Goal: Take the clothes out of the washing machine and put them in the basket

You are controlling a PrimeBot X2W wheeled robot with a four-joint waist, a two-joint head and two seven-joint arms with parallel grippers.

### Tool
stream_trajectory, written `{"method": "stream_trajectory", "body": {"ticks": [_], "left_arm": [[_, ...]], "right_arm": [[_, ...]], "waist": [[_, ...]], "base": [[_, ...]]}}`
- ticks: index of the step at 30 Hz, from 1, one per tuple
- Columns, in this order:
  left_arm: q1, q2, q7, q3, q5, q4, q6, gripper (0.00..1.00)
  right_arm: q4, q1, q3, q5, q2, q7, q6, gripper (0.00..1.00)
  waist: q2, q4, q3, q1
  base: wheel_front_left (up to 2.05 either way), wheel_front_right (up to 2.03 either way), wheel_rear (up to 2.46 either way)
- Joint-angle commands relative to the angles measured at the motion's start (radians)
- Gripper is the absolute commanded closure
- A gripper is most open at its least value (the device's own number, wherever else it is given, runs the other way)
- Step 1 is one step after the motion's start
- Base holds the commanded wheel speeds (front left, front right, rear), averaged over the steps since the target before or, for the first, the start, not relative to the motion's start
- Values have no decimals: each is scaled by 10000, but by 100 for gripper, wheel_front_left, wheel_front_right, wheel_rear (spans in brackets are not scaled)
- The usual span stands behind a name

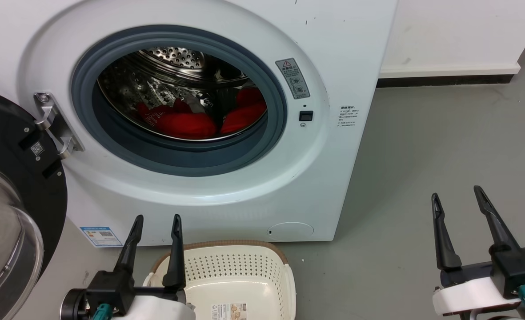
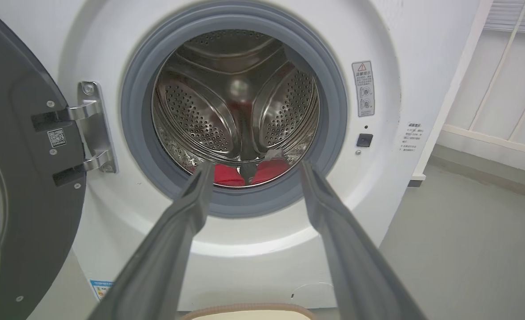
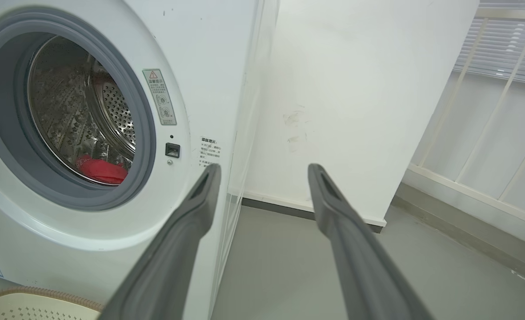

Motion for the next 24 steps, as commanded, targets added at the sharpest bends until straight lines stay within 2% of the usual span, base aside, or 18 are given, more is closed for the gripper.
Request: {"method": "stream_trajectory", "body": {"ticks": [1, 7, 15, 21, 24], "left_arm": [[69, -10, -102, -25, 302, 24, -75, 0], [90, -74, -202, -14, 651, 139, -255, 0], [192, -109, -347, 124, 1039, 11, -410, 0], [199, -110, -329, 88, 985, -57, -358, 0], [203, -111, -329, 74, 996, -81, -339, 0]], "right_arm": [[-101, 69, 0, -263, -5, -74, -6, 0], [8, 170, 37, -608, -4, -193, -6, 0], [506, 254, 217, -341, 3, -335, -7, 0], [1186, 271, 192, 929, 0, -316, -7, 0], [1370, 153, 216, 1110, 3, -316, -7, 0]], "waist": [[0, -9, 4, 0], [0, -17, 8, 0], [0, -38, -14, 0], [0, -18, -28, 0], [0, -10, -32, 0]], "base": [[0, 0, 0], [0, 0, 0], [0, 0, 0], [0, 0, 0], [0, 0, 0]]}}
